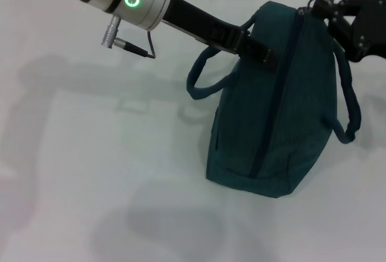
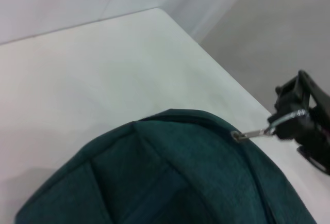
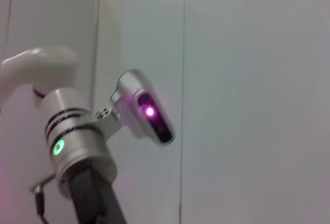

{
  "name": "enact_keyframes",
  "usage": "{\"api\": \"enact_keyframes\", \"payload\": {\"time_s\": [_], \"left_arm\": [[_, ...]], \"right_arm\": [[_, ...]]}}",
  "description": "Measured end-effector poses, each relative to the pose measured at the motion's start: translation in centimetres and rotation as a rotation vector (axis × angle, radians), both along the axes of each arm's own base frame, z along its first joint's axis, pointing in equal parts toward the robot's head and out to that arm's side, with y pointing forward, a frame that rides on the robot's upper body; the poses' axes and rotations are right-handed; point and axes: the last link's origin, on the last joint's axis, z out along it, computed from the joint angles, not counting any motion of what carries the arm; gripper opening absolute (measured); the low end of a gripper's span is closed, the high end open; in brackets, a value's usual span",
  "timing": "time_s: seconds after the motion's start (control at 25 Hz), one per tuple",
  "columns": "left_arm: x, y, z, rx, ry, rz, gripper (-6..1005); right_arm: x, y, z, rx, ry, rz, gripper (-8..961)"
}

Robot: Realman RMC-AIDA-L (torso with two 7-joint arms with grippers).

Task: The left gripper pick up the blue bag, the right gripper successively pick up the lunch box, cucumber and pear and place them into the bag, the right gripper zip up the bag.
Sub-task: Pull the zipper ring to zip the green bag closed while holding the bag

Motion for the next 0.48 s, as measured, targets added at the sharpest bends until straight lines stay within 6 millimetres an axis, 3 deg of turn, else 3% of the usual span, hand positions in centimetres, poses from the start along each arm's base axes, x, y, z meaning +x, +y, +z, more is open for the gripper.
{"api": "enact_keyframes", "payload": {"time_s": [0.2,0.44,0.48], "left_arm": [[-0.53,-0.07,0.21,0.021,-0.014,-0.056,679],[-0.90,-0.63,0.34,-0.001,-0.011,-0.119,462],[-0.91,-0.80,0.36,-0.011,-0.009,-0.131,344]], "right_arm": [[0.19,0.30,0.93,0.057,0.025,-0.010,6],[0.64,0.95,0.84,0.075,-0.002,-0.052,7],[0.65,1.04,0.71,0.073,-0.007,-0.056,7]]}}
